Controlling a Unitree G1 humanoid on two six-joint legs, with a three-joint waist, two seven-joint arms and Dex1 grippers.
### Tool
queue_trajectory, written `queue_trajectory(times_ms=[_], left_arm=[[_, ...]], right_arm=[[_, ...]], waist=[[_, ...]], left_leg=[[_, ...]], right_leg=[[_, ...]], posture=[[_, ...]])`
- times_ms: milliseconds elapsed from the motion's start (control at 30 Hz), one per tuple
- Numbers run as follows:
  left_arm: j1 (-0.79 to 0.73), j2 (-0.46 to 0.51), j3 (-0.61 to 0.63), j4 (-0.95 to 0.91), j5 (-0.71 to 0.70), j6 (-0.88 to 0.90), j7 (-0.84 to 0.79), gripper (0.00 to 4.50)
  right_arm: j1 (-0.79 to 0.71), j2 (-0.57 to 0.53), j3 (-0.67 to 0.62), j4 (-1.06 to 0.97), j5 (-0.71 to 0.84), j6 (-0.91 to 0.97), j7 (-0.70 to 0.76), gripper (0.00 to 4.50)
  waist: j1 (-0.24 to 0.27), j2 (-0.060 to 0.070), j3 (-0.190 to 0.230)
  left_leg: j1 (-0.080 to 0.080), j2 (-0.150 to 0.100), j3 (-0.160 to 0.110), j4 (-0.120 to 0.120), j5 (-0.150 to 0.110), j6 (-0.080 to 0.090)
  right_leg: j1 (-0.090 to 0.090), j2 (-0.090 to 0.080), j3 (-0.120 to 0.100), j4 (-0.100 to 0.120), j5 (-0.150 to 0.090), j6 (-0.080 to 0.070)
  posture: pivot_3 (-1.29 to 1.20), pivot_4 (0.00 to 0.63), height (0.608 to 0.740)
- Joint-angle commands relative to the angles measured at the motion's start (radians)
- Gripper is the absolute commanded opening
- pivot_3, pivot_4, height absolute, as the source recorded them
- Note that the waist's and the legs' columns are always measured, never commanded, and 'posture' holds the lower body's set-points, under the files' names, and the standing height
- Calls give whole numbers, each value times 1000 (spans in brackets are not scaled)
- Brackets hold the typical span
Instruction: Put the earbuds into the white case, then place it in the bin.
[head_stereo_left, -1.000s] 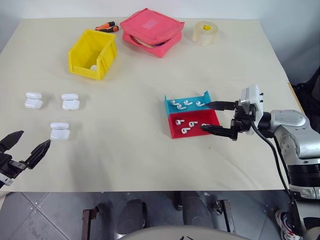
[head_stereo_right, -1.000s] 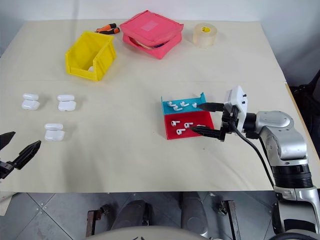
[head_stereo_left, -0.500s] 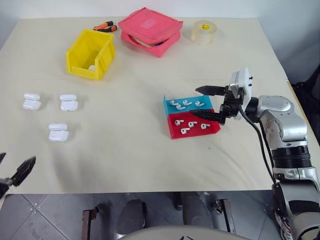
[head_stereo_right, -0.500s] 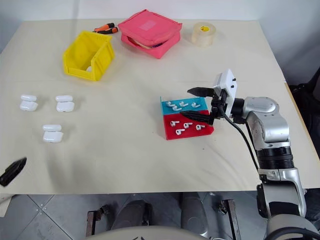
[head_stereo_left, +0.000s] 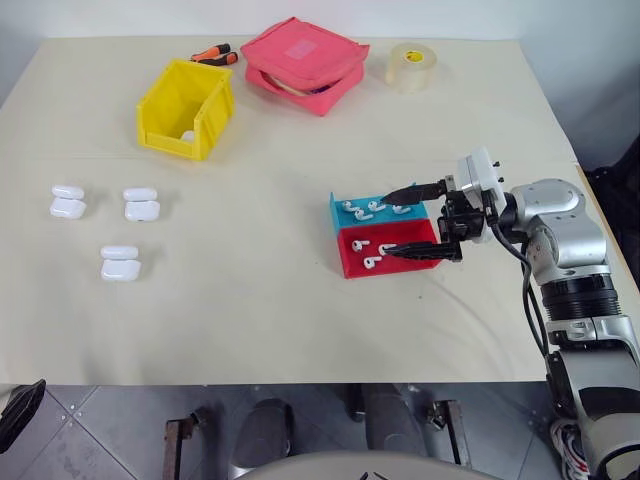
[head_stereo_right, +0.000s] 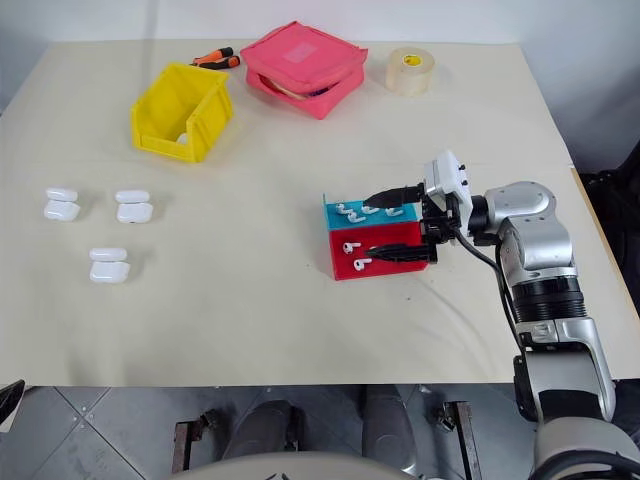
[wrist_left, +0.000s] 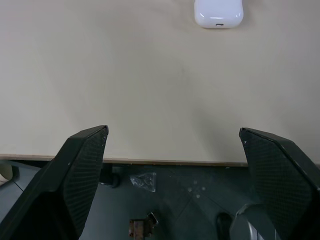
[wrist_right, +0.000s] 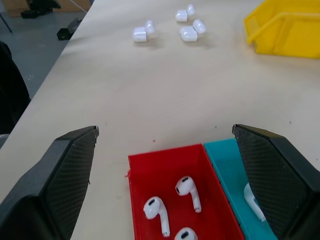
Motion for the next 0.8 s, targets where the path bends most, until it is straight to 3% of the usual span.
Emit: queue_trajectory(times_ms=[33, 333, 567, 800], left_arm=[[-72, 91, -46, -62, -21, 79, 75, 4467], [-402, 398, -216, -34, -38, 500, 294, 4467], [-707, 488, -348, 86, -32, 789, 383, 4467], [-917, 507, -522, 247, 55, 803, 397, 4467]], right_arm=[[-16, 18, -5, -13, 1, -21, 6, 4500], [12, 39, -13, -46, -7, -19, -31, 4500], [45, 39, -24, -87, 2, -9, -61, 4500], [56, 43, -27, -100, 6, -6, -78, 4500]], waist=[[2, 0, 0], [-7, 1, 0], [-5, 2, 1], [-4, 3, 1]], left_leg=[[0, 0, 0, 0, 0, 0], [2, 0, -8, 1, -1, -1], [3, 0, -7, 1, -1, -2], [3, 0, -3, 1, 0, -4]], right_leg=[[0, 0, 0, 0, 0, 0], [3, -1, -5, 0, 0, 0], [3, -2, -11, 0, 0, 0], [3, -3, -14, 1, 0, 0]], posture=[[0, 150, 740], [0, 150, 740], [0, 150, 740], [0, 150, 740]])
